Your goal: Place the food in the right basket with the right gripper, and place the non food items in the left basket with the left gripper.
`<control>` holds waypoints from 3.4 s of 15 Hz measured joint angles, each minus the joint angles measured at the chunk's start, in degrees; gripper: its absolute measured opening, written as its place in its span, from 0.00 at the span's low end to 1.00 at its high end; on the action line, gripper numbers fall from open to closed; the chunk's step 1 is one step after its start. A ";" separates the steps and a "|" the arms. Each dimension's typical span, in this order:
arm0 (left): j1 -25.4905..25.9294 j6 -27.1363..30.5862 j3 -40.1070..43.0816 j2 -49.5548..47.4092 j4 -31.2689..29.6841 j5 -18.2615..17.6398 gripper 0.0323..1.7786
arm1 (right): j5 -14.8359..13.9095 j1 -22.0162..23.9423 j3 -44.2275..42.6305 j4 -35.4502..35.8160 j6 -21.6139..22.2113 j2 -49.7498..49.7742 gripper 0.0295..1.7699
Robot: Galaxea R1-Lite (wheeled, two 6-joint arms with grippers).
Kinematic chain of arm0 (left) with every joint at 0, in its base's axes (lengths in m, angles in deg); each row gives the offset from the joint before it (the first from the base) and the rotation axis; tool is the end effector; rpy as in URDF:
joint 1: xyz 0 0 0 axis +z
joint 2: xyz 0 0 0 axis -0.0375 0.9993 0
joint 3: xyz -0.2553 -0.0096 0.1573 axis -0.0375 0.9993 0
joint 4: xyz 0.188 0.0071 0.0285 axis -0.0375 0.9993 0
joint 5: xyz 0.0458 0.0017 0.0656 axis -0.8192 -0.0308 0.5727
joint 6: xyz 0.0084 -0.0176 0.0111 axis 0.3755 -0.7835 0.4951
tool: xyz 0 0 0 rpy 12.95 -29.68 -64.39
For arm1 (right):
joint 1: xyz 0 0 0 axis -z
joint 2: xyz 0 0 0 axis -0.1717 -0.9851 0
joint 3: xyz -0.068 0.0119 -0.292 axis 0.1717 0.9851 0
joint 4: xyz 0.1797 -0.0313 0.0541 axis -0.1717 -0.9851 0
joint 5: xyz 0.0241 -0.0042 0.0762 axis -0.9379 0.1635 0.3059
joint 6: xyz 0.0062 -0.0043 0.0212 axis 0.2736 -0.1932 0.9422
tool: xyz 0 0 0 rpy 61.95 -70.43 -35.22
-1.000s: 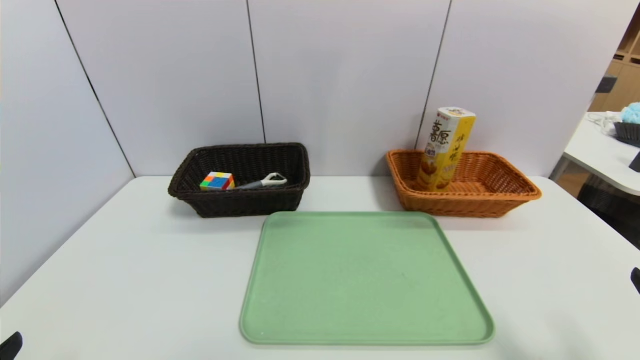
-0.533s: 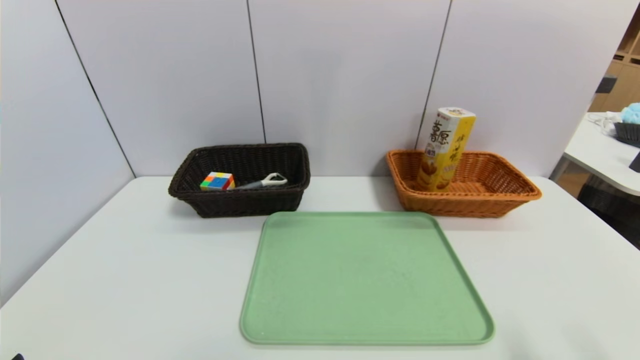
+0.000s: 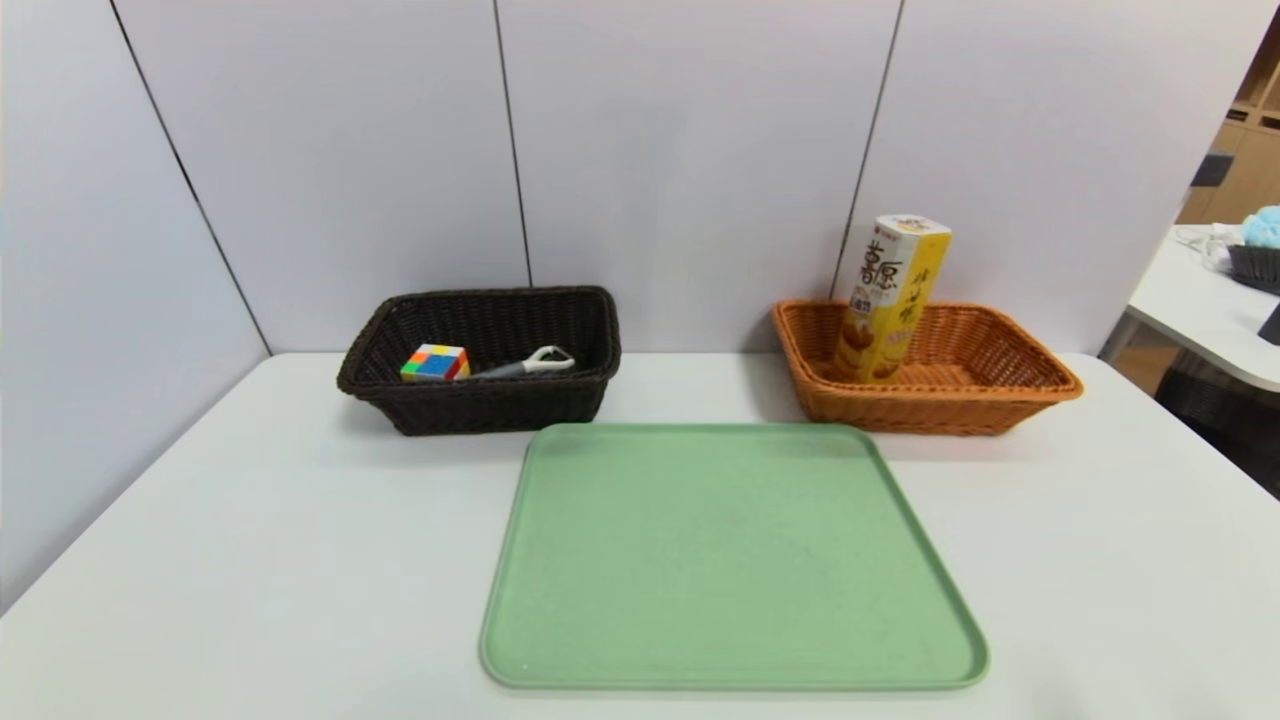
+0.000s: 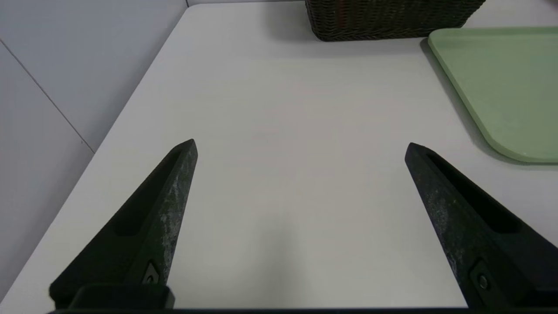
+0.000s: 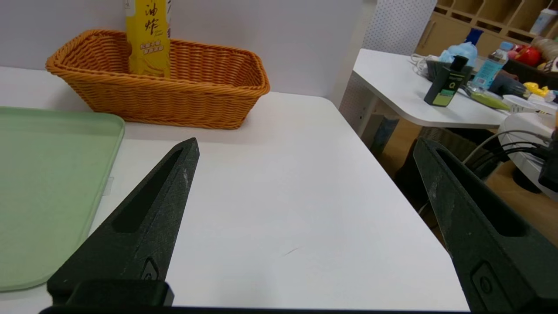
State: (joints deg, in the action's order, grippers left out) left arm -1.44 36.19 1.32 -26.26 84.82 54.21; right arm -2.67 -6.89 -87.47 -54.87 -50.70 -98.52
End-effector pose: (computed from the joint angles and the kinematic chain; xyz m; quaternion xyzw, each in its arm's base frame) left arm -0.0380 0.0000 0.1246 0.0035 0.0420 0.0180 0.9989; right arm 0.0121 -0.0048 0.1408 -0.1066 -0.0407 -0.1262 0.9854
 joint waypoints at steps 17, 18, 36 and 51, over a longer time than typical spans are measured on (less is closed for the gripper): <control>-0.40 1.22 5.44 -5.32 0.83 -4.08 0.95 | 10.67 -2.54 3.71 -18.53 0.89 20.42 0.96; -0.38 1.18 6.47 -5.32 -0.17 -4.01 0.95 | 11.43 -2.56 3.82 -18.81 1.02 20.92 0.96; -0.44 -1.12 15.49 -5.36 -14.97 -1.27 0.95 | 13.10 -2.56 3.89 -24.53 3.93 21.89 0.96; -0.49 -1.58 15.57 -5.36 -15.02 -1.21 0.95 | 11.01 -2.67 3.89 -24.15 12.76 21.87 0.96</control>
State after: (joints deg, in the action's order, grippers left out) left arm -1.93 34.60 16.88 -31.63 69.81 53.00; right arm 8.34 -9.56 -83.58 -79.02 -37.93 -76.65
